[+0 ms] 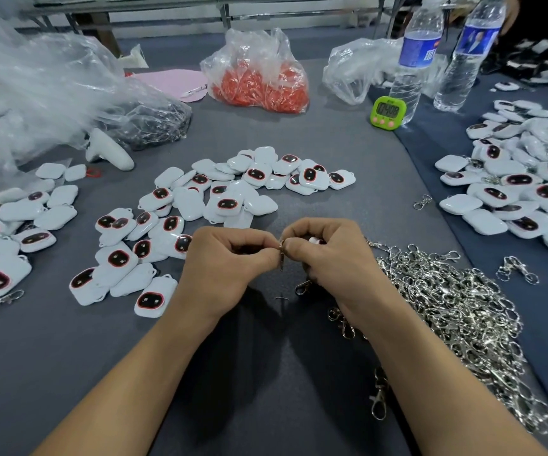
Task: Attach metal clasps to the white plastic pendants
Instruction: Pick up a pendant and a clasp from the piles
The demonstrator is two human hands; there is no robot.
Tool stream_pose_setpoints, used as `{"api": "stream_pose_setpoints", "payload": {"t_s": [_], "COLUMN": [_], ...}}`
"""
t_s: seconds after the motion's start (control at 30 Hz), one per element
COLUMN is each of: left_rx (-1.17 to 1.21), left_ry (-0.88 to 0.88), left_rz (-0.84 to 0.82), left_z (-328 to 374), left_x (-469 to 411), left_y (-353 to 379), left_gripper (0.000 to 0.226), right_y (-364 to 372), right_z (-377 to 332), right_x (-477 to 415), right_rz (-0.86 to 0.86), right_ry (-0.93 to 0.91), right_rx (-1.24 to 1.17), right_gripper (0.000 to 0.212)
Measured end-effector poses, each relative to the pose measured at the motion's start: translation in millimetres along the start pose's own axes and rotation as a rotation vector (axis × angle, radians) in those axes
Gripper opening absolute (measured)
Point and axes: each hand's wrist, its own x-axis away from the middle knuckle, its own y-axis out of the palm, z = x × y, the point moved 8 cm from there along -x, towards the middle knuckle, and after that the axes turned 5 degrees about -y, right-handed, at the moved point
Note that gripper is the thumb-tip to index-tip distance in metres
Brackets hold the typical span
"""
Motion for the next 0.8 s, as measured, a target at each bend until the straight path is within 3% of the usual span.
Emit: {"api": "stream_pose_setpoints", "payload": {"t_s": [0.33,0.43,0.53,0.6,0.7,0.8], "left_rx": [-0.028,-0.066,-0.371,-0.617,-0.82,-0.898], "left_ry": [-0.001,-0.009,0.098,0.232,0.367,0.427], "left_rz": [-0.038,0.1,0.351,0.405,0.221,0.025], "left_z": [-4.6,-4.3,9.1,20.6,22.6,18.7], "left_x": [-0.2,1.2,8.4,12.4,11.6,10.9], "left_y": [3.1,-6.0,-26.2,-28.7,-10.3,12.4], "left_gripper": [0.01,0.011,0.006,0.011,0.008,0.009], "right_y": [2.6,-2.1,-1.4,3.9,-5.3,-35.2], "right_z": [-12.0,-15.6,-22.8,-22.2,-13.4,-18.5], "right_x": [3.4,5.1,9.3,11.6,12.6,9.7], "right_rz": [-0.087,-0.016,0.005,-0.1,-0.217,0.037], "right_ry": [-0.086,-0.12,-0.181,-0.16,-0.058,-0.036], "right_rx": [0.126,0.254,0.601,0.807,0.969,0.85], "right_gripper": [0.018,0.018,0.009,0.008,0.018,0.019]}}
